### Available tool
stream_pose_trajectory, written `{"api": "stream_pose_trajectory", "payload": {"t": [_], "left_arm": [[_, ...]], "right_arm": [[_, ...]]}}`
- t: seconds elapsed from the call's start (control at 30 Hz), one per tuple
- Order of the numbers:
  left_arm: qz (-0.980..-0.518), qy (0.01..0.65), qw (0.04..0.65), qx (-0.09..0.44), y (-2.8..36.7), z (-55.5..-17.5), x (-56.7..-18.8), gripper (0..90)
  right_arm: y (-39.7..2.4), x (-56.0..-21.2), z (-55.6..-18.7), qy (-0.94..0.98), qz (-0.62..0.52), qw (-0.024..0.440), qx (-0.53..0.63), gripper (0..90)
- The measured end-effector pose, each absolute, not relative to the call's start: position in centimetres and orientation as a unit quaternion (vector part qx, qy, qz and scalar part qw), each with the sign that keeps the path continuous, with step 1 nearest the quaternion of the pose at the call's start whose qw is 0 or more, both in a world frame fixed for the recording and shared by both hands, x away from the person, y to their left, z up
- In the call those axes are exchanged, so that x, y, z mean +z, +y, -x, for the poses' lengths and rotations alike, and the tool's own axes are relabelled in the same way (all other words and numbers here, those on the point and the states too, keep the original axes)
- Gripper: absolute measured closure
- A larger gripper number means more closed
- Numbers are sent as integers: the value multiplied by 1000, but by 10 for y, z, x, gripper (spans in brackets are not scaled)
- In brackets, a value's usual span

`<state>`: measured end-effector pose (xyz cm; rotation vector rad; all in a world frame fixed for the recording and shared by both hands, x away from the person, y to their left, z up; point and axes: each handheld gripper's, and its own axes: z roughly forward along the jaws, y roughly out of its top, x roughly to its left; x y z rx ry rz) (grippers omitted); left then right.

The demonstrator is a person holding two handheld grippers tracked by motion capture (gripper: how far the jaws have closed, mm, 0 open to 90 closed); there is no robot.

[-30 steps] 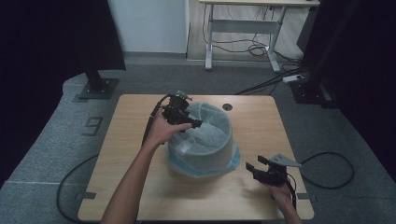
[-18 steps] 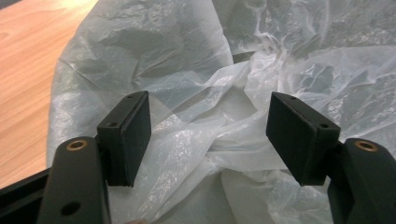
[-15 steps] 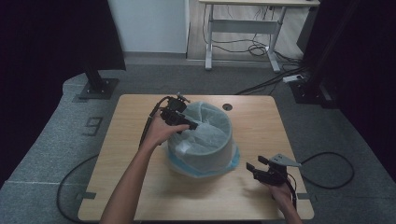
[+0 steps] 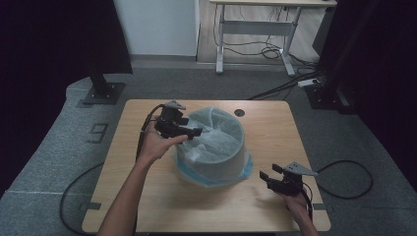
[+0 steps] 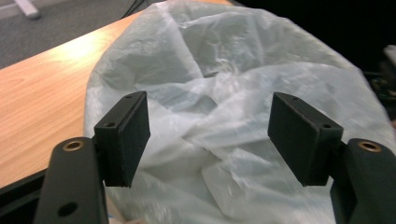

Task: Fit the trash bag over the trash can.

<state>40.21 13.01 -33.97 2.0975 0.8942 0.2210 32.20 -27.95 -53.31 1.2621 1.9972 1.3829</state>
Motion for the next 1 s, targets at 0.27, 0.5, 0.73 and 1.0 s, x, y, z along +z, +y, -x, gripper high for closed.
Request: {"api": "stream_pose_trajectory", "payload": {"t": [0.27, 0.5, 0.73, 1.0], "left_arm": [[-823, 344, 440, 103, 152, -374, -340, 293], [-817, 342, 451, 109, 173, -352, -350, 293], [-817, 343, 451, 109, 188, -332, -368, 290], [-810, 354, 454, 115, 205, -317, -383, 290]], "right_arm": [[-279, -534, -322, 717, -452, 202, 491, 298], [-278, -535, -322, 718, -452, 203, 489, 298], [-276, -538, -323, 721, -453, 203, 484, 298], [-271, -540, -322, 729, -448, 206, 476, 298]]}}
